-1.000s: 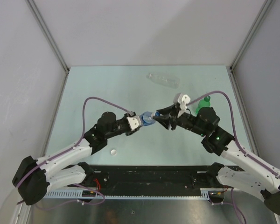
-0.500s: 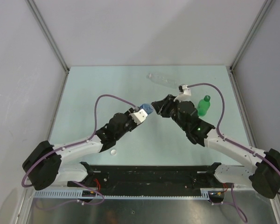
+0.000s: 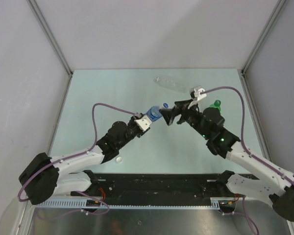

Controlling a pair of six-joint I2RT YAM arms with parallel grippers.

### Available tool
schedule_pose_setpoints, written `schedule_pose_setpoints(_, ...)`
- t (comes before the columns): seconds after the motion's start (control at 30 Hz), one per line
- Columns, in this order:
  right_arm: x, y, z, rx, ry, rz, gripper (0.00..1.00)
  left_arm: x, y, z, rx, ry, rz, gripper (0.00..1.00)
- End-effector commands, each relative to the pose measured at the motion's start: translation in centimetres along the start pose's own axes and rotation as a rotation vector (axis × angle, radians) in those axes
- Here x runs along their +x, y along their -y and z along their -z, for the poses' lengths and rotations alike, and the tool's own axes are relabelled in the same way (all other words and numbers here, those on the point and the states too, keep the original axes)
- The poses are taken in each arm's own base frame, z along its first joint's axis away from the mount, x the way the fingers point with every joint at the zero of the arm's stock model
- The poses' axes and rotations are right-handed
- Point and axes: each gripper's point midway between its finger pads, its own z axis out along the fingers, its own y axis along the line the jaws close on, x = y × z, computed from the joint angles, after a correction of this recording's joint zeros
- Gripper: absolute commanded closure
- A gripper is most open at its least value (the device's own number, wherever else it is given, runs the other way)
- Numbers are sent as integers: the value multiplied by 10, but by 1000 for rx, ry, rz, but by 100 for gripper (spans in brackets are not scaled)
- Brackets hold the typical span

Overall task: Screw on the bottle caps
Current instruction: Screw the bottle cap onto the plastic bottle.

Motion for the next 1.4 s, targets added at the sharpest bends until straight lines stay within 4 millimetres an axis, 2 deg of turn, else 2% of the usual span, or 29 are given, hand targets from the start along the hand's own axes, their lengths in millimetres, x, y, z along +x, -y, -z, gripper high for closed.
schedule_pose_setpoints(0.0,-16,-53,46,-391,28,464,2,-40,22,9,174,170,30,100)
schedule_pose_setpoints(0.13,12,-84,97,-738,-13,718,1,-51,63,34,464,247,-44,100)
schedule_pose_setpoints(0.23,28,-101,136,-980,8,843,1,-54,81,53,589,293,-82,100)
schedule_pose_setpoints(0.3,33,-106,150,-1056,25,881,1,-53,86,60,623,303,-92,100)
schedule_pose_setpoints(0.37,33,-108,155,-1081,34,895,2,-54,88,65,646,310,-99,100)
schedule_pose_setpoints(0.5,33,-111,156,-1108,47,898,11,-56,91,69,679,318,-108,100)
schedule_pose_setpoints(0.7,29,-117,153,-1124,63,864,22,-54,92,66,692,295,-104,100)
schedule_pose_setpoints(0.9,29,-117,149,-1117,56,854,36,-56,91,66,694,297,-104,100)
schedule_pose_setpoints(1.1,32,-117,142,-1112,40,835,56,-57,92,66,700,298,-98,100)
schedule_pose_setpoints(1.17,32,-117,139,-1111,30,816,67,-57,91,65,699,296,-95,100)
schedule_pose_setpoints(1.23,32,-117,135,-1094,20,792,85,-58,88,63,684,290,-89,100)
schedule_pose_setpoints(1.3,30,-114,126,-1036,0,752,96,-60,81,57,638,272,-77,100)
schedule_pose_setpoints(1.37,24,-107,109,-931,-15,701,99,-63,68,49,566,247,-60,100)
